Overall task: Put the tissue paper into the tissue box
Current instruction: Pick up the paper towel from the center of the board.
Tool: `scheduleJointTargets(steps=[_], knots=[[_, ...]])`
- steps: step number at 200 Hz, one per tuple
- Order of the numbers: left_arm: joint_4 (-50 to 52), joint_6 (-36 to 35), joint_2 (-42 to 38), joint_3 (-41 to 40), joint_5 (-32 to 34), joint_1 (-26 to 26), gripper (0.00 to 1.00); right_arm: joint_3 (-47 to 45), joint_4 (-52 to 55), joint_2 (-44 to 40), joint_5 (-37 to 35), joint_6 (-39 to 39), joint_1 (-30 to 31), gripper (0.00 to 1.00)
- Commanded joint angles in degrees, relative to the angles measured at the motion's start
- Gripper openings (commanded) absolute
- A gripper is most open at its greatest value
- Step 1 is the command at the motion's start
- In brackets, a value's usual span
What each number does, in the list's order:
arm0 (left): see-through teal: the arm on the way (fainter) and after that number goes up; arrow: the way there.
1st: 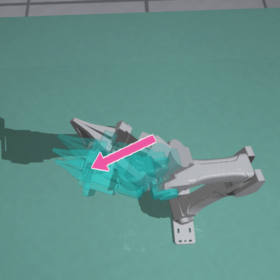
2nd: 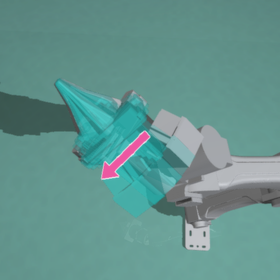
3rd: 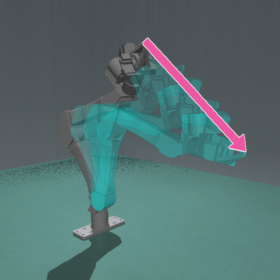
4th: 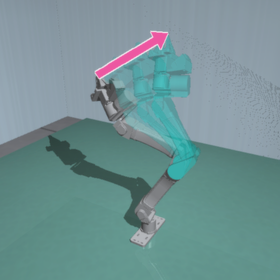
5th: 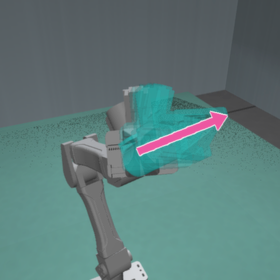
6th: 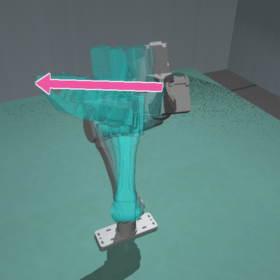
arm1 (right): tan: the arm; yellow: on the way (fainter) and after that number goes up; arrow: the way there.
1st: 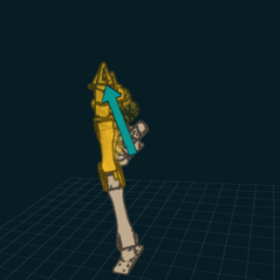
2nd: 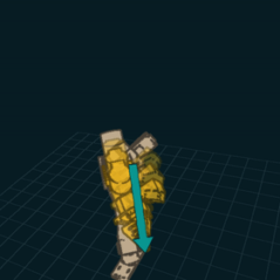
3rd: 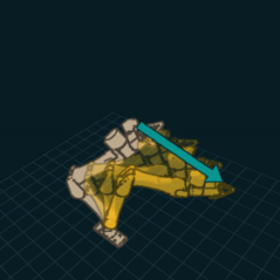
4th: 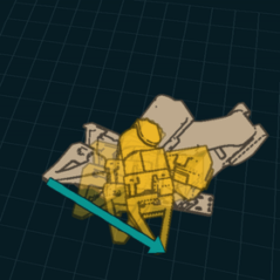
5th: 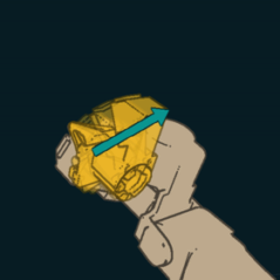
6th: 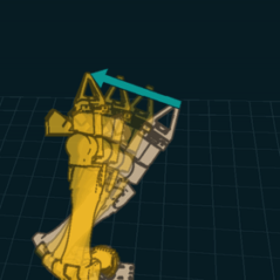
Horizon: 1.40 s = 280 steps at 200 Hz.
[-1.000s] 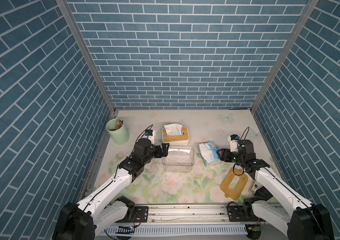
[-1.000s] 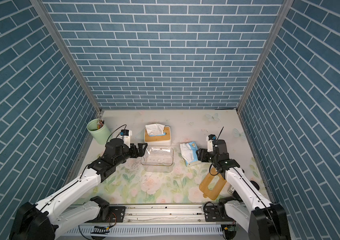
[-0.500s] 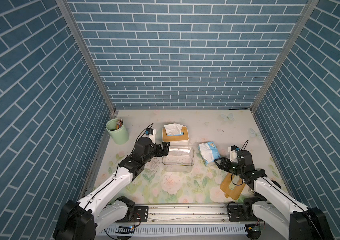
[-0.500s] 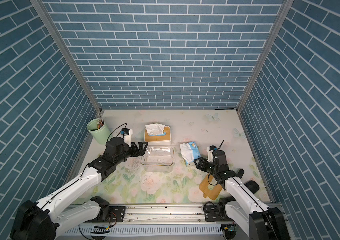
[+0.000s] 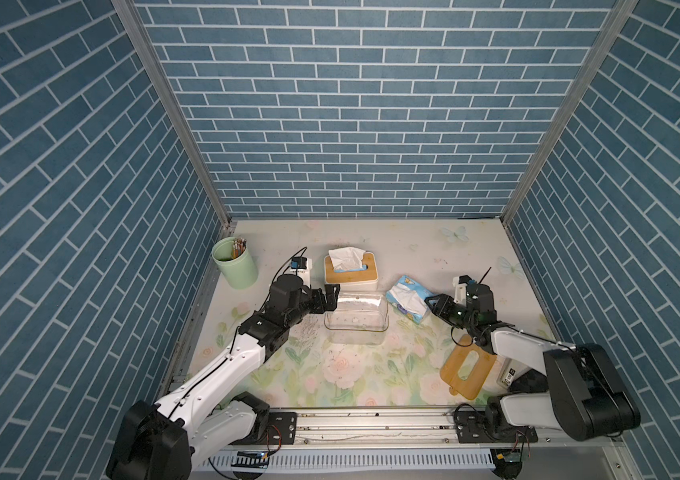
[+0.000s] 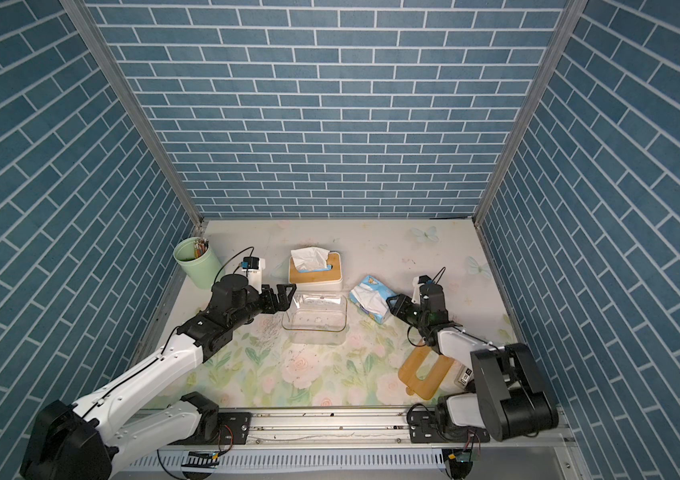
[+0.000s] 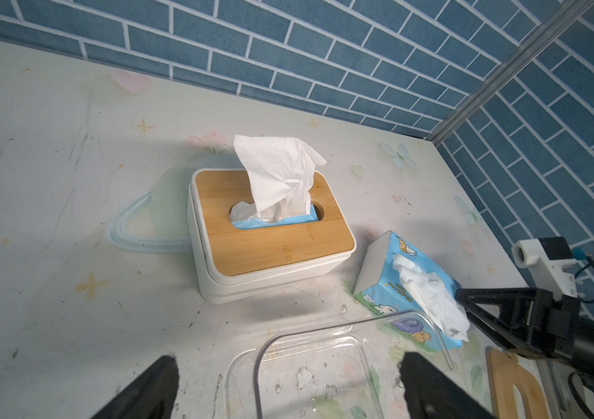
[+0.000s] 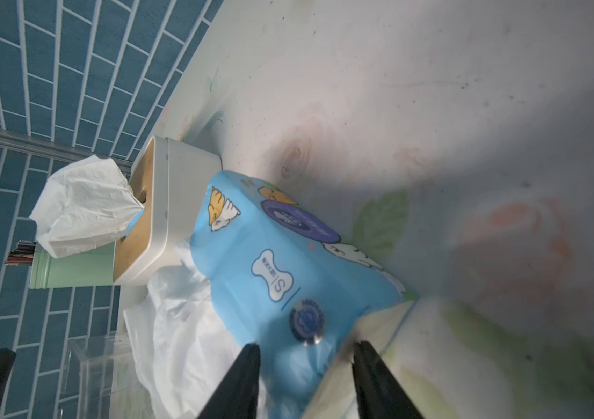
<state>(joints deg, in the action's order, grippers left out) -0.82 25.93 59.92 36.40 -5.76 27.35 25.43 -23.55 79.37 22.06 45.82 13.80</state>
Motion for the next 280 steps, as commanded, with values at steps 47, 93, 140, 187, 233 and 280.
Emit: scheduleJointTargets(steps=[47,93,140,187,233,280], knots=[[-1.03,-0.85,0.62,1.39,-0.83,0.33,1.0,5.69,-4.83,8.31,1.46,-0.53,-0.62,0.46],[-2.05,-0.83,0.66,0.67,-1.0,0.33,1.0,7.33,-4.1,12.7,2.12,-2.84,-0.94,0.41],[-4.04,-0.79,1.21,-0.62,-1.18,0.32,1.0,7.95,-6.33,14.23,4.26,-2.85,-2.35,0.22],[-3.86,-1.84,1.5,-0.14,0.89,0.28,1.0,8.41,-7.78,13.04,5.37,-1.97,-2.55,0.04],[-5.08,-2.0,0.0,0.06,2.63,0.29,1.0,8.48,-6.96,10.87,5.5,-2.19,-3.39,0.0],[-7.92,-0.48,-0.42,0.21,3.87,0.33,1.0,8.67,-5.62,8.91,7.4,-3.2,-3.85,0.0]])
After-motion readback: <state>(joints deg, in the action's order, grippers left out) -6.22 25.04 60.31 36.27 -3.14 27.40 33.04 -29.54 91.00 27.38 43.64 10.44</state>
